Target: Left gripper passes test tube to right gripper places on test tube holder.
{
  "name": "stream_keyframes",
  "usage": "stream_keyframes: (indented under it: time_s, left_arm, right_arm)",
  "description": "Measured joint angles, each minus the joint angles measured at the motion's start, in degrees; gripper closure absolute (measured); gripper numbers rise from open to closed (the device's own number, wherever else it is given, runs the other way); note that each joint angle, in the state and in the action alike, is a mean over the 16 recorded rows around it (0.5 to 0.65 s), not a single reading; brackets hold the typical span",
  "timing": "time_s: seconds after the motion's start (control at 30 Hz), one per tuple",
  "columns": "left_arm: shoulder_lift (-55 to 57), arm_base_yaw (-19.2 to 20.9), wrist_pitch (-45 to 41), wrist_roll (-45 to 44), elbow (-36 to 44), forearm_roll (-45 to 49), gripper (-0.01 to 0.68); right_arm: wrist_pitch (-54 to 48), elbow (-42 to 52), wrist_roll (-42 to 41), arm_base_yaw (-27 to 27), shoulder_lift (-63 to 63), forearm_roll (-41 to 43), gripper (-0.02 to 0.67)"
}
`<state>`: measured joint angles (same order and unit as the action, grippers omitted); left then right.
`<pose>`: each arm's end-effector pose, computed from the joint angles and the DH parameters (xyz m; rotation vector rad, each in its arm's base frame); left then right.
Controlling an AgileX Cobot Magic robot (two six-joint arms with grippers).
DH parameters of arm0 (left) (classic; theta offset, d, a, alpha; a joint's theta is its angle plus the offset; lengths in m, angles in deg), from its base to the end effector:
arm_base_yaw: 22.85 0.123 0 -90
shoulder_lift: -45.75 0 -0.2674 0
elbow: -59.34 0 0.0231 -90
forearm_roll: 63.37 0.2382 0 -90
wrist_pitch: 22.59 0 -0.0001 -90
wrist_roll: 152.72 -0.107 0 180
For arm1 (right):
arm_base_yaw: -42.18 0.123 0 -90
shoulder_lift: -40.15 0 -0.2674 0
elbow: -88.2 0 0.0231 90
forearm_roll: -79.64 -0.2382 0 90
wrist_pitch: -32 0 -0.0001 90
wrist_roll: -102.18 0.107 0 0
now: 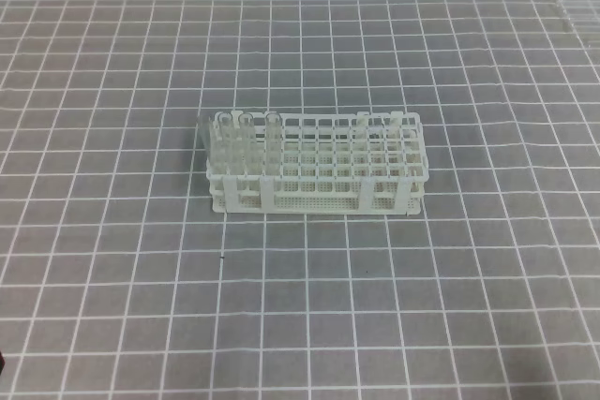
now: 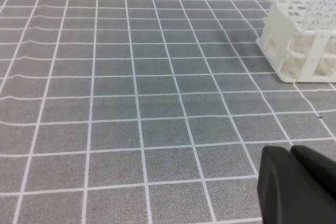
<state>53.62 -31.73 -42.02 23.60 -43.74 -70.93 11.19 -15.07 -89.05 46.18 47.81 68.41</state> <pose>0.0723 -0.0160 0.1782 0.1172 1.8164 -0.1922 0.0723 0.0125 0.1775 -0.1240 1.8261 0.1037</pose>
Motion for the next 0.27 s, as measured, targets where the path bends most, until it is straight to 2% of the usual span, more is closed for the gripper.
stream_keyframes:
  time_s: [0.27]
  left_arm:
    - [0.0,0.0,0.1,0.0,0.0,0.0,0.675]
  right_arm:
    - [0.0,0.0,0.0,0.0,0.0,0.0,0.662]
